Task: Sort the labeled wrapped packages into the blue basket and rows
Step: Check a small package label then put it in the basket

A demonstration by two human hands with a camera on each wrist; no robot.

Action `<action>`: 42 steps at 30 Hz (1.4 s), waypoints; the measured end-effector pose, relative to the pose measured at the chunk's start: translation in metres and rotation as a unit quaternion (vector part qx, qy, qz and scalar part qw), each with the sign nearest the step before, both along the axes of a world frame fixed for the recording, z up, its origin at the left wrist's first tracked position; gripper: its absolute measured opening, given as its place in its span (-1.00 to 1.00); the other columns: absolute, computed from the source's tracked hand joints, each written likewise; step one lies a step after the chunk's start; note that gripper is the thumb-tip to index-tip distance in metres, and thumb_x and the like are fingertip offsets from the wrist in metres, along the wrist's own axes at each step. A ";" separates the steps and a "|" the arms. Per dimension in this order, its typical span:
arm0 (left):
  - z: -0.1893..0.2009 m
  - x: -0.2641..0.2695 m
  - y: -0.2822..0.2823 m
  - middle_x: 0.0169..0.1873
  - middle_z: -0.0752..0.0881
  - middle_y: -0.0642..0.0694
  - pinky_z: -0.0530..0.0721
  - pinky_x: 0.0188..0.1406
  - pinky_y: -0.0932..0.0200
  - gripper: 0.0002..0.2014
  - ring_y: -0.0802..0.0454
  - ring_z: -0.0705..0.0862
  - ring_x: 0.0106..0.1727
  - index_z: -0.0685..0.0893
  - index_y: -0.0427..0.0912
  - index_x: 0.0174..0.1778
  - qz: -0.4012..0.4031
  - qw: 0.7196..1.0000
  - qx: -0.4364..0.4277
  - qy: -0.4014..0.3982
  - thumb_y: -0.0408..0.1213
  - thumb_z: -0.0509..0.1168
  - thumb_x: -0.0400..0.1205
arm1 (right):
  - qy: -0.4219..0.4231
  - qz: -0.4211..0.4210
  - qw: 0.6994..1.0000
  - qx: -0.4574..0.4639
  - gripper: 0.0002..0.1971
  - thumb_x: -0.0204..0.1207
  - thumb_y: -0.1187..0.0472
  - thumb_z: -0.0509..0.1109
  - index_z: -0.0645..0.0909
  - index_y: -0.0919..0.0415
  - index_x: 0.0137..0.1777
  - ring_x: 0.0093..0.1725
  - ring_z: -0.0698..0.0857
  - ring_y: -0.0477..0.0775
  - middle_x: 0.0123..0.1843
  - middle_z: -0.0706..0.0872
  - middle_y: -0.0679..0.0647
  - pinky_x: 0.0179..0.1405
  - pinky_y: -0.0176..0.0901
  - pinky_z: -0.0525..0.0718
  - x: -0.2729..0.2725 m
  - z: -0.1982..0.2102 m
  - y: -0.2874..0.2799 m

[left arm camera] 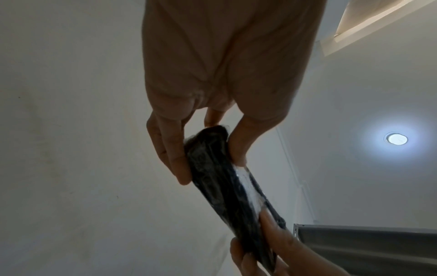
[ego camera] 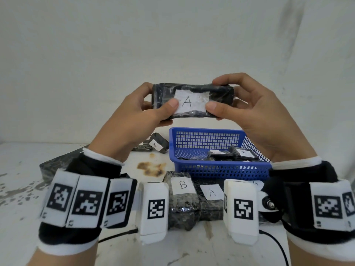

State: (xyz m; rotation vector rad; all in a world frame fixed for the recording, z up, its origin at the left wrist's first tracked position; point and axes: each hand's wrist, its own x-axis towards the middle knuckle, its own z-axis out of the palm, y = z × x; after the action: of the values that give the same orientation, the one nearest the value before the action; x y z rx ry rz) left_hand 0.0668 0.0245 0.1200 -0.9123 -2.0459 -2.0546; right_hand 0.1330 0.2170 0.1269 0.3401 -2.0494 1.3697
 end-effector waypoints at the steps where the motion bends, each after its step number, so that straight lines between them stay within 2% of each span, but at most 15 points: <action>1: 0.000 -0.001 -0.001 0.02 0.79 -0.28 0.69 0.27 -0.06 -0.76 -0.11 0.82 -0.03 0.65 -0.18 0.14 -0.001 1.000 0.001 -0.001 -0.21 0.42 0.59 | 0.002 -0.003 1.000 0.006 -0.67 0.36 0.19 0.64 0.69 -0.07 0.09 -0.17 0.78 0.02 0.04 0.80 0.03 -0.09 -0.17 0.72 0.000 0.000 0.000; 3: 0.000 -0.002 -0.002 0.03 0.77 -0.27 0.74 0.19 -0.07 -0.83 -0.21 0.83 -0.08 0.64 -0.12 0.09 -0.006 1.000 -0.006 0.000 -0.24 0.40 0.61 | 0.001 -0.010 1.000 0.013 -0.75 0.48 0.23 0.59 0.70 -0.04 0.10 -0.20 0.82 0.08 0.10 0.79 0.04 -0.26 -0.12 0.74 0.000 -0.001 0.000; 5: -0.001 -0.002 -0.003 -0.01 0.75 -0.19 0.82 -0.13 0.05 -0.88 -0.16 0.84 -0.24 0.62 -0.04 0.04 -0.009 1.000 -0.019 0.008 -0.27 0.38 0.63 | -0.009 -0.009 1.000 0.011 -0.80 0.54 0.20 0.53 0.69 -0.03 0.12 -0.29 0.84 0.15 0.15 0.78 0.01 -0.47 -0.11 0.71 0.001 -0.001 -0.001; 8: -0.001 -0.001 -0.005 -0.15 0.71 -0.12 0.68 -0.55 0.22 -0.91 0.00 0.78 -0.40 0.61 -0.06 -0.08 0.005 0.999 -0.024 0.029 -0.33 0.38 0.63 | -0.023 -0.020 0.999 0.009 -0.91 0.58 0.03 0.46 0.70 -0.05 0.04 -0.35 0.82 0.15 0.08 0.77 -0.11 -0.57 -0.13 0.61 0.004 0.000 -0.004; 10: 0.000 0.000 -0.005 -0.23 0.72 -0.12 0.65 -0.54 0.23 -0.91 -0.01 0.76 -0.39 0.63 -0.10 -0.14 0.000 1.000 -0.017 0.024 -0.19 0.38 0.62 | -0.020 -0.023 0.999 0.012 -0.94 0.61 0.04 0.45 0.70 -0.07 0.04 -0.37 0.80 0.15 0.04 0.76 -0.15 -0.51 -0.10 0.61 0.004 0.001 -0.004; 12: 0.001 0.000 -0.003 -0.31 0.74 -0.10 0.64 -0.51 0.19 -0.74 -0.07 0.76 -0.35 0.63 -0.16 -0.18 -0.003 1.000 -0.009 0.009 -0.02 0.32 0.62 | -0.022 -0.019 0.999 0.018 -0.84 0.64 0.12 0.45 0.65 -0.15 0.15 -0.34 0.78 0.26 0.10 0.76 -0.10 -0.37 -0.08 0.67 0.003 0.001 -0.003; 14: 0.003 -0.001 -0.002 -0.36 0.72 -0.05 0.61 -0.48 0.14 -0.79 -0.11 0.74 -0.36 0.59 -0.11 -0.16 0.006 1.000 0.006 0.007 -0.06 0.28 0.67 | -0.028 -0.017 0.999 0.020 -0.71 0.63 0.11 0.47 0.59 -0.24 0.28 -0.31 0.77 0.28 0.14 0.77 -0.02 -0.13 0.00 0.75 0.001 0.001 -0.003; 16: 0.003 -0.003 -0.001 -0.35 0.71 -0.03 0.60 -0.50 0.12 -0.96 -0.10 0.72 -0.39 0.54 0.00 0.02 0.005 1.000 0.027 0.000 -0.17 0.26 0.70 | -0.029 -0.020 0.999 0.023 -0.72 0.63 0.08 0.47 0.62 -0.26 0.28 -0.26 0.82 0.18 0.08 0.80 0.06 0.06 0.15 0.78 0.000 0.001 -0.004; 18: 0.002 -0.003 0.000 -0.31 0.72 -0.04 0.60 -0.53 0.09 -0.78 -0.07 0.72 -0.40 0.49 0.02 0.24 -0.002 1.000 0.025 -0.011 -0.22 0.26 0.69 | -0.030 -0.022 0.999 0.028 -0.77 0.62 0.11 0.47 0.68 -0.23 0.20 -0.21 0.84 0.18 0.05 0.82 0.09 0.16 0.22 0.77 -0.001 0.000 -0.005; 20: 0.002 -0.004 0.001 -0.25 0.72 -0.09 0.57 -0.50 0.06 -0.74 -0.05 0.70 -0.39 0.55 -0.12 0.25 -0.004 1.000 0.011 -0.016 -0.18 0.27 0.67 | -0.033 -0.024 0.999 0.029 -0.79 0.62 0.11 0.48 0.70 -0.23 0.17 -0.17 0.85 0.23 0.05 0.83 0.09 0.20 0.26 0.75 -0.001 0.000 -0.005; 24: 0.000 -0.007 0.003 -0.29 0.72 -0.10 0.52 -0.47 0.07 -0.81 -0.16 0.64 -0.33 0.65 -0.17 0.03 0.000 1.000 0.003 -0.026 -0.13 0.34 0.64 | -0.039 -0.024 0.999 0.023 -0.79 0.56 0.03 0.52 0.69 -0.19 0.17 -0.12 0.85 0.33 0.05 0.82 0.11 0.16 0.27 0.78 -0.002 0.000 -0.006; 28: -0.003 -0.011 0.003 -0.36 0.75 -0.06 0.52 -0.34 0.00 -0.53 -0.22 0.61 -0.30 0.66 -0.18 0.06 0.004 1.000 0.001 -0.014 0.12 0.35 0.42 | -0.034 -0.022 0.999 0.033 -0.58 0.41 -0.03 0.57 0.66 -0.18 0.28 -0.19 0.85 0.17 0.16 0.77 0.03 0.08 0.12 0.81 0.002 0.001 -0.004; 33: -0.005 -0.011 0.005 -0.37 0.71 -0.14 0.53 -0.41 0.08 -0.54 -0.23 0.56 -0.31 0.67 -0.25 0.09 0.007 1.000 -0.002 -0.010 0.12 0.38 0.57 | -0.044 -0.004 0.997 0.069 -0.44 0.55 0.20 0.52 0.53 -0.31 0.46 -0.16 0.87 0.14 0.12 0.77 -0.02 0.01 -0.04 0.82 0.009 0.003 0.005; 38: -0.011 -0.012 0.011 -0.43 0.76 -0.05 0.60 -0.29 0.03 -0.46 -0.18 0.63 -0.37 0.67 -0.16 0.09 0.032 0.999 -0.017 -0.009 0.21 0.36 0.42 | -0.083 -0.060 0.989 0.106 -0.63 0.47 0.06 0.59 0.69 -0.23 0.26 -0.07 0.83 0.08 0.06 0.84 -0.10 0.17 0.05 0.77 0.007 0.000 0.020; 42: -0.020 -0.026 0.011 -0.23 0.79 -0.01 0.75 -0.17 0.08 -0.60 -0.01 0.80 -0.30 0.58 -0.01 0.22 0.112 0.989 -0.091 -0.016 0.16 0.29 0.59 | -0.105 -0.119 0.985 0.062 -0.72 0.51 0.06 0.56 0.70 -0.12 0.21 -0.20 0.84 -0.06 0.07 0.79 -0.14 -0.14 -0.25 0.68 0.001 -0.006 0.039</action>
State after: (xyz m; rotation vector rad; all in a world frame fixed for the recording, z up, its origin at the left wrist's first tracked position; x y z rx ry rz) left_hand 0.0410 0.0356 0.0996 -0.6396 -2.2653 -1.8035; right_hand 0.1339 0.2555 0.1207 -0.0018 -2.2699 1.1768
